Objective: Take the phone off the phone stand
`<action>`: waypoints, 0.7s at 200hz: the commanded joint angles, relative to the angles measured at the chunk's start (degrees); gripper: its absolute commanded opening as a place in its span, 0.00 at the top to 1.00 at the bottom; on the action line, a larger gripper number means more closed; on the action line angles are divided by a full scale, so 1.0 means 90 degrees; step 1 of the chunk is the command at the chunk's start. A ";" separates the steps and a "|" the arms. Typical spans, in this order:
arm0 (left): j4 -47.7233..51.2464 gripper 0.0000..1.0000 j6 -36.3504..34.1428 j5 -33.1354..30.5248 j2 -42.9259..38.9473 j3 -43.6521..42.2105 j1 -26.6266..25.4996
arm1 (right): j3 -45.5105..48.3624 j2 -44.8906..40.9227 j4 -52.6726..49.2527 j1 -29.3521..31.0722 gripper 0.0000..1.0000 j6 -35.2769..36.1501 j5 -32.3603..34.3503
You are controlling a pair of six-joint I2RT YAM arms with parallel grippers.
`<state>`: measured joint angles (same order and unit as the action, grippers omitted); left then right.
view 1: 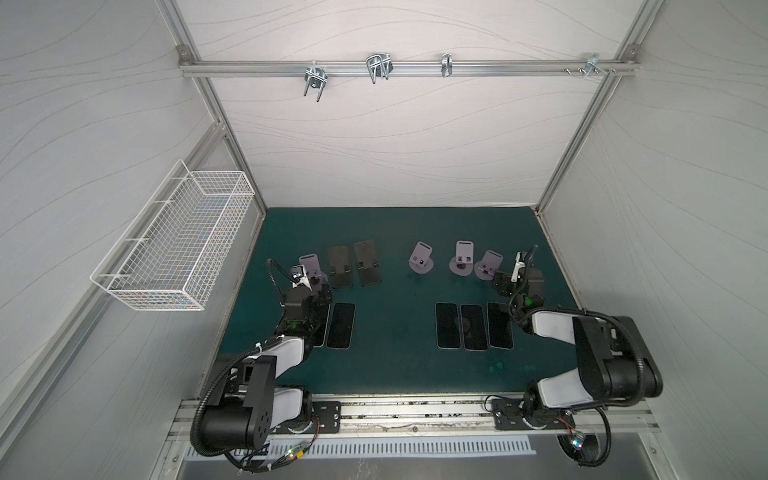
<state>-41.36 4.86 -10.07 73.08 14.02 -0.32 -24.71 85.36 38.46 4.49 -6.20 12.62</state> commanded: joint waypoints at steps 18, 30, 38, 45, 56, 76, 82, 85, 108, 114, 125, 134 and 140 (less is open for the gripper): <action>-0.1052 0.02 -0.0537 0.1159 0.0579 0.0317 0.0169 | 0.0171 0.0428 0.1118 -0.0051 0.03 0.0353 -0.0801; -0.1226 0.02 -0.0541 0.1320 0.0875 0.0381 0.0233 | 0.0239 0.0410 0.1227 -0.0051 0.03 0.0349 -0.0798; -0.1371 0.02 -0.0490 0.1365 0.1076 0.0420 0.0298 | 0.0297 0.0377 0.1284 -0.0088 0.03 0.0321 -0.0838; -0.1519 0.02 -0.0417 0.1384 0.1251 0.0431 0.0368 | 0.0330 0.0366 0.1328 -0.0125 0.03 0.0308 -0.0912; -0.1744 0.02 -0.0258 0.1332 0.1489 0.0434 0.0458 | 0.0325 0.0386 0.1342 -0.0138 0.02 0.0297 -0.0926; -0.1992 0.02 -0.0122 0.1001 0.1724 0.0474 0.0494 | 0.0199 0.0422 0.1170 -0.0069 0.01 0.0309 -0.0713; -0.1838 0.02 -0.0067 0.0875 0.1700 0.0526 0.0494 | 0.0138 0.0432 0.1073 -0.0022 0.01 0.0335 -0.0616; -0.1751 0.02 -0.0034 0.0803 0.1695 0.0561 0.0494 | 0.0116 0.0437 0.1033 -0.0004 0.01 0.0344 -0.0574; -0.1124 0.01 0.0083 0.0446 0.1693 0.0869 0.0484 | 0.0044 0.0464 0.0912 0.0056 0.01 0.0355 -0.0452; -0.1089 0.01 0.0061 0.0443 0.1702 0.0898 0.0484 | 0.0024 0.0468 0.0896 0.0087 0.01 0.0375 -0.0383; -0.1108 0.01 0.0065 0.0434 0.1704 0.0894 0.0475 | 0.0031 0.0461 0.0905 0.0108 0.01 0.0384 -0.0362; -0.1102 0.01 0.0062 0.0430 0.1700 0.0893 0.0475 | 0.0030 0.0469 0.0902 0.0103 0.01 0.0383 -0.0358; -0.1097 0.01 0.0057 0.0415 0.1704 0.0893 0.0467 | 0.0014 0.0474 0.0884 0.0114 0.01 0.0390 -0.0349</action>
<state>-50.89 4.80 -4.51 88.27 20.84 3.75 -23.66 88.99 46.96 4.97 -4.34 8.05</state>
